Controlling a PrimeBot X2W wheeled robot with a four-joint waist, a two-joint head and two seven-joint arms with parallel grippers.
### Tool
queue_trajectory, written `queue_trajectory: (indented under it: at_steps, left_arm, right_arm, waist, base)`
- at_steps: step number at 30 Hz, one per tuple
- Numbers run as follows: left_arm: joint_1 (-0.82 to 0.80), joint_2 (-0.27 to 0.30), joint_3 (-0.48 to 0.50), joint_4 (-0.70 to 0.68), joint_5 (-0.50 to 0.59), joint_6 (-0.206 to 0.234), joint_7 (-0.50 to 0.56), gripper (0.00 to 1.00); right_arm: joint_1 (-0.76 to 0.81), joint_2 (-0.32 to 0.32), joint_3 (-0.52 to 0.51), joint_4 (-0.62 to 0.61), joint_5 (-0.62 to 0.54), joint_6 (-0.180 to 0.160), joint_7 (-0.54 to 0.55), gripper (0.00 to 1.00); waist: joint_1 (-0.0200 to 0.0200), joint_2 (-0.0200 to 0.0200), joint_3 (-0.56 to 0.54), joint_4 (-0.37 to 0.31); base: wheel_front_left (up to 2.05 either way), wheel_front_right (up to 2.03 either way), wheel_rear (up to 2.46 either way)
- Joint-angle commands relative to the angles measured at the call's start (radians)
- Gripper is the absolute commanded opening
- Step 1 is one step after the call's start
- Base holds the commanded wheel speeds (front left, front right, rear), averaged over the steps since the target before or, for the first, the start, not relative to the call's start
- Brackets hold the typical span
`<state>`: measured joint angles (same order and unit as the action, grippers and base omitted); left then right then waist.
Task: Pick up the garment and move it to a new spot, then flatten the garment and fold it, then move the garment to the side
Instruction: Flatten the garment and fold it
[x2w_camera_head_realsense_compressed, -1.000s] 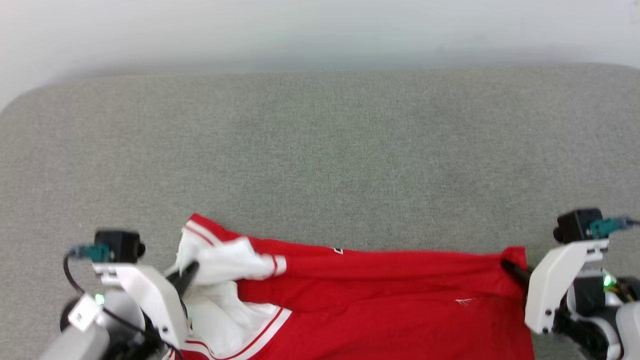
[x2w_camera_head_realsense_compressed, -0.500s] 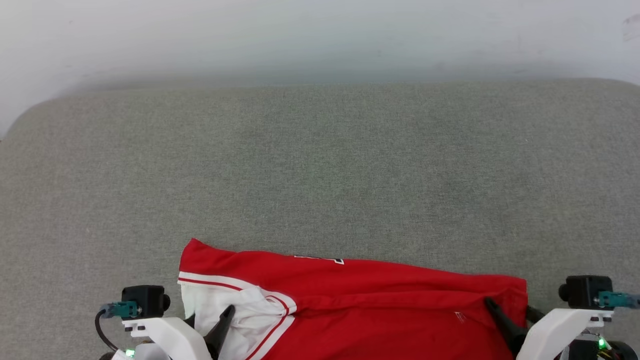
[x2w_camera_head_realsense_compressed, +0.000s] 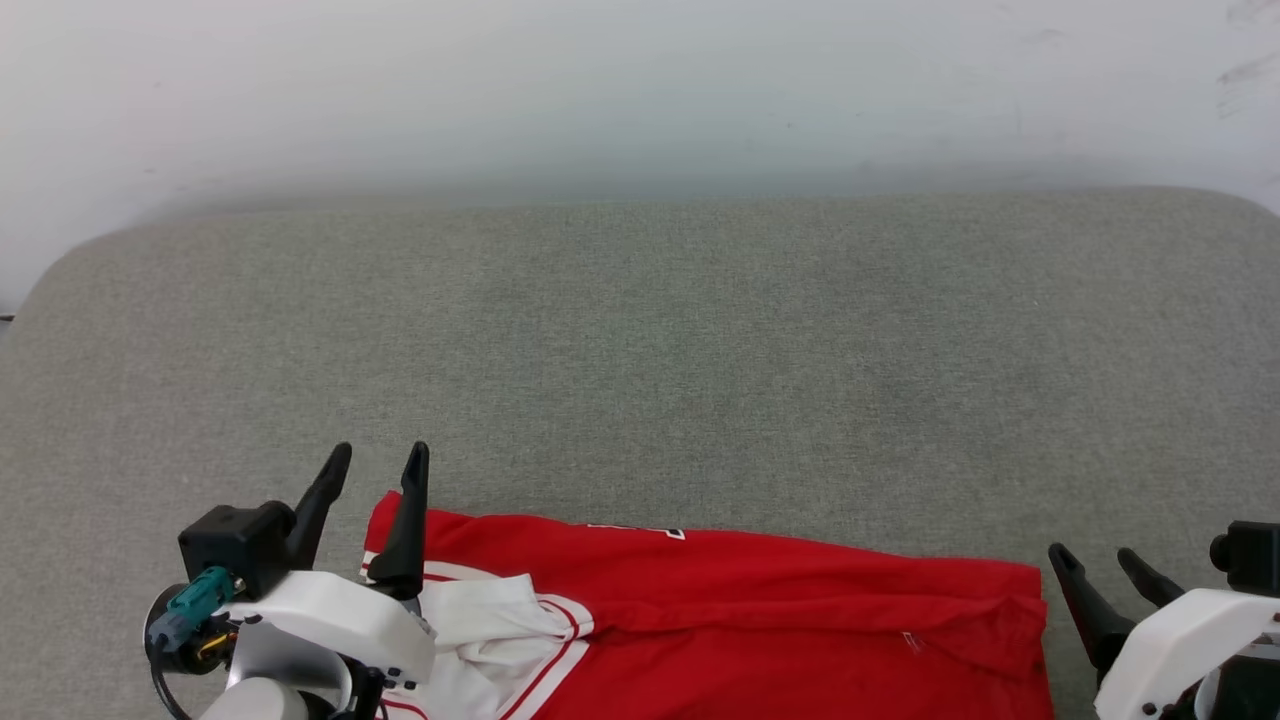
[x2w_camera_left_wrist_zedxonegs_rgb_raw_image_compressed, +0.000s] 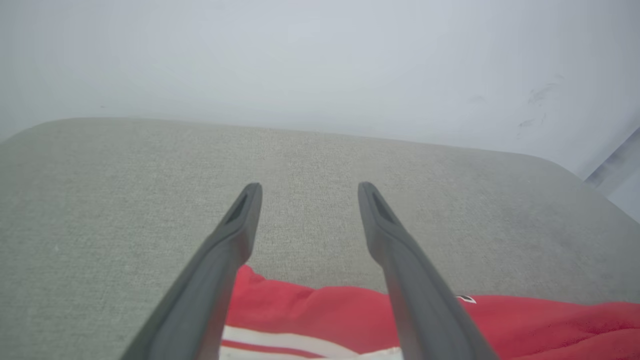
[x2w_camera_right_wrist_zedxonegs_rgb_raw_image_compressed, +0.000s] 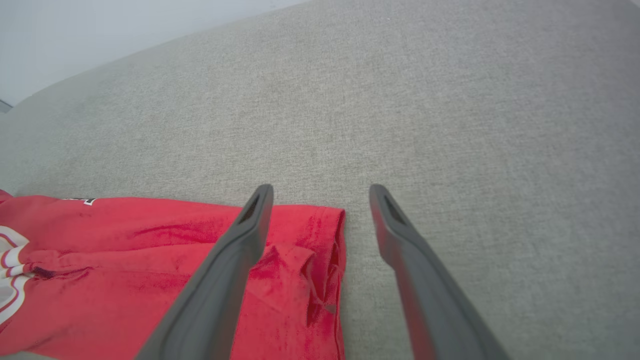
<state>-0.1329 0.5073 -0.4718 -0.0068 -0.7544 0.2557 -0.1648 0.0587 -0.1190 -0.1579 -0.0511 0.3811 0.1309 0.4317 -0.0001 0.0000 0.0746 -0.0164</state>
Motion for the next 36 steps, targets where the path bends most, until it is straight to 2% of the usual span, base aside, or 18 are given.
queue_trajectory:
  at_steps: [1, 8, 13, 18, 27, 28, 29, 30, 31, 36]
  left_arm:
    - [-0.01, -0.006, 0.007, -0.012, 0.022, 0.01, -0.03, 1.0]
    - [-0.01, -0.037, 0.037, -0.059, 0.132, 0.043, -0.095, 1.0]
    - [0.009, -0.059, 0.04, -0.091, 0.196, 0.039, -0.101, 1.0]
    - [0.011, -0.077, 0.029, -0.102, 0.235, 0.025, -0.102, 1.0]
    - [-0.004, -0.118, 0.04, -0.09, 0.255, 0.0, -0.102, 1.0]
    - [-0.003, -0.122, 0.044, -0.09, 0.259, -0.005, -0.102, 1.0]
    - [-0.004, -0.126, 0.048, -0.092, 0.263, -0.008, -0.102, 1.0]
    - [-0.002, -0.128, 0.05, -0.092, 0.266, -0.009, -0.102, 1.0]
    - [0.0, -0.132, 0.054, -0.095, 0.269, -0.014, -0.102, 1.0]
    - [0.022, -0.132, 0.067, -0.084, 0.285, -0.024, -0.102, 1.0]
  right_arm:
    - [-0.014, -0.008, -0.007, -0.013, -0.013, 0.0, 0.026, 1.0]
    - [0.006, -0.042, -0.016, -0.064, -0.048, 0.0, 0.218, 1.0]
    - [0.017, -0.045, -0.013, -0.074, -0.054, 0.0, 0.314, 1.0]
    - [0.017, -0.032, -0.013, -0.033, -0.056, 0.0, 0.334, 1.0]
    - [0.01, -0.013, 0.03, 0.129, -0.007, 0.0, 0.36, 1.0]
    - [0.012, -0.008, 0.038, 0.146, 0.003, 0.0, 0.37, 0.96]
    - [0.013, -0.004, 0.045, 0.16, 0.01, 0.001, 0.378, 0.4]
    - [0.012, -0.003, 0.05, 0.167, 0.018, 0.001, 0.376, 0.11]
    - [0.007, -0.002, 0.053, 0.171, 0.027, 0.001, 0.369, 0.0]
    - [-0.021, -0.026, 0.06, 0.155, 0.04, 0.0, 0.334, 0.0]
  waist:
    - [0.0001, 0.0, -0.003, 0.003]
    - [0.0001, 0.0, 0.008, 0.039]
    - [0.0001, 0.0, 0.036, 0.073]
    - [0.0001, 0.0, 0.068, 0.106]
    - [0.0001, 0.0, 0.101, 0.131]
    - [0.0001, 0.0, 0.102, 0.132]
    - [0.0001, 0.0, 0.102, 0.132]
    - [0.0001, 0.0, 0.102, 0.132]
    - [0.0001, 0.0, 0.101, 0.131]
    - [0.0001, 0.0, 0.077, 0.115]
  base:
    - [0.0, 0.0, 0.0]
    - [0.0, 0.0, 0.0]
    - [0.0, 0.0, 0.0]
    - [0.0, 0.0, 0.0]
    - [0.0, 0.0, 0.0]
    - [0.0, 0.0, 0.0]
    - [0.0, 0.0, 0.0]
    - [0.0, 0.0, 0.0]
    - [0.0, 0.0, 0.0]
    - [0.0, 0.0, 0.0]
